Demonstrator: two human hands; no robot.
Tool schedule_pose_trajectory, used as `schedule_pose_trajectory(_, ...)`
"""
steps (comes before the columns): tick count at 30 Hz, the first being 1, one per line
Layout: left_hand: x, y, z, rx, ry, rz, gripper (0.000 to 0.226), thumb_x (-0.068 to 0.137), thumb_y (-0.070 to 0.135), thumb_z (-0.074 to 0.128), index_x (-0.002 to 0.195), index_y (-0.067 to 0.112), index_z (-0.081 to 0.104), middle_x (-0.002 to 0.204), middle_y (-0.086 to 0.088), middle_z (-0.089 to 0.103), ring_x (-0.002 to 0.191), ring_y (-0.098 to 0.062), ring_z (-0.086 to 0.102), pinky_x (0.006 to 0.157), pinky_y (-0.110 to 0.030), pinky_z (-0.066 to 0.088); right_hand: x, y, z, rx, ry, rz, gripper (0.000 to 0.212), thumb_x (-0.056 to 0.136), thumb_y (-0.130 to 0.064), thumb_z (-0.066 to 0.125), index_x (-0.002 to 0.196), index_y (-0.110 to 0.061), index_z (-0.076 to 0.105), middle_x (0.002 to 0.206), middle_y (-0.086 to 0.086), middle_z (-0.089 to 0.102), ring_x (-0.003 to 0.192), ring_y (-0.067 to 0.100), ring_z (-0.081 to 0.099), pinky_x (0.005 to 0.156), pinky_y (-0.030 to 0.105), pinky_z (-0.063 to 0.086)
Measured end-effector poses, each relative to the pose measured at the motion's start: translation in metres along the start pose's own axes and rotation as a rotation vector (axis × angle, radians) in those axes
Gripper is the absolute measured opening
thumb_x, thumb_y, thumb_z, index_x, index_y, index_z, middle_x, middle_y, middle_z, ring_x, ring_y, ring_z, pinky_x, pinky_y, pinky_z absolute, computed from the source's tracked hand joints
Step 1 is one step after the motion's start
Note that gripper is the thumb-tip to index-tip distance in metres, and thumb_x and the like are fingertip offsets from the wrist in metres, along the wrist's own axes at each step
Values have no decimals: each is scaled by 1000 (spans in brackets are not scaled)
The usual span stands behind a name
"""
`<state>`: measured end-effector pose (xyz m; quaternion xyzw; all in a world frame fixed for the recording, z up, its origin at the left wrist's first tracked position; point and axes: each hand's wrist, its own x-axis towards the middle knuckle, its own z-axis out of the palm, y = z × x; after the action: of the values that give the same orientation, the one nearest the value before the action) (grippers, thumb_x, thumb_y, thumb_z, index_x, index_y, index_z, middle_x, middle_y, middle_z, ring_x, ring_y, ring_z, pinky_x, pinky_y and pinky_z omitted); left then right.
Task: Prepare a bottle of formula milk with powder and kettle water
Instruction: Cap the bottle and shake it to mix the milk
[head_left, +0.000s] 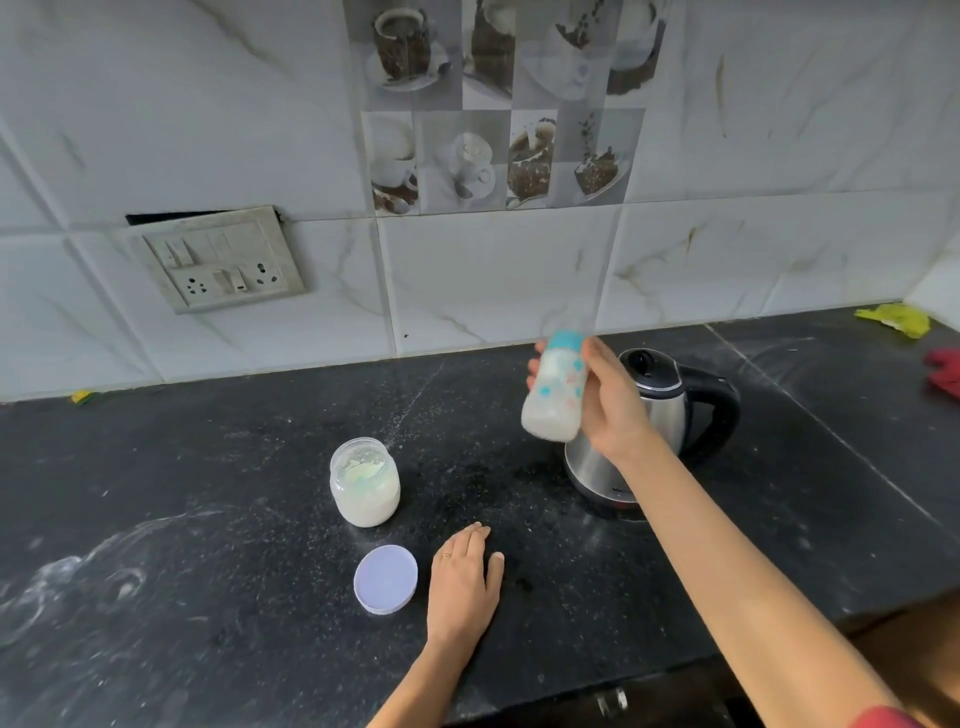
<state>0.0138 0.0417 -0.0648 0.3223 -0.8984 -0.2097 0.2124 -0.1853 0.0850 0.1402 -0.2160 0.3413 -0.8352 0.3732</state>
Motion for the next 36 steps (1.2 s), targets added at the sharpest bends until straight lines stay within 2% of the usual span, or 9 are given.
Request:
schedule_pose_trajectory(5,1,1,0,0,-7,-12,36,94,30,55,125,13,60,131,0,59,121,-18,53,103,-32,38,3,-8,5,-3,64,-73,4,98,-16,49,101,-15,48,112,20,59,90,37,65,81,49,55)
schedule_pose_trajectory(10,0,1,-1,-4,-14,-11,37,95,31,53,127,14,58,133,1,57,123,-17,51,105,-32,36,-6,-8,6,-154,-64,12,31,92,-17,55,122,-12,46,113,22,60,90,39,67,83,50,55)
schedule_pose_trajectory(15,0,1,0,-9,-25,-16,37,95,32,52,128,14,58,134,1,56,124,-18,51,105,-32,36,-5,-6,5,-38,81,-74,15,100,-14,48,114,-14,47,111,18,60,91,35,66,95,55,46)
schedule_pose_trajectory(19,0,0,-1,-18,-13,-6,36,94,30,54,126,13,59,132,0,58,122,-18,52,104,-31,37,-17,6,4,-145,-40,19,37,91,-17,58,125,-13,46,117,22,58,94,39,66,91,54,49)
schedule_pose_trajectory(23,0,0,-1,-14,-1,6,36,94,31,52,125,13,60,130,0,59,120,-19,54,103,-33,39,-11,10,6,79,196,-21,32,100,-20,47,131,-13,43,112,18,58,87,31,70,77,45,58)
schedule_pose_trajectory(25,0,-1,-1,-12,13,13,40,93,35,46,123,13,61,128,0,61,118,-19,56,101,-33,40,-15,14,5,72,174,101,39,97,-24,49,133,-9,44,107,20,62,86,33,70,74,44,59)
schedule_pose_trajectory(28,0,-2,1,0,27,18,49,91,41,35,122,14,61,127,0,61,117,-18,56,101,-32,40,-25,13,11,-54,51,229,38,90,-25,55,122,-5,52,106,22,66,84,37,69,75,43,59)
schedule_pose_trajectory(32,0,-3,2,3,31,21,51,90,43,33,120,14,62,125,0,62,115,-18,57,99,-32,42,-18,10,17,44,179,259,39,97,-40,48,110,-6,59,102,16,65,83,26,69,71,33,59)
schedule_pose_trajectory(36,0,-2,1,5,31,19,47,91,41,36,118,15,63,123,1,63,113,-18,59,98,-32,43,-14,12,14,-74,107,248,78,55,-42,91,119,-14,56,89,8,64,75,23,69,67,34,59)
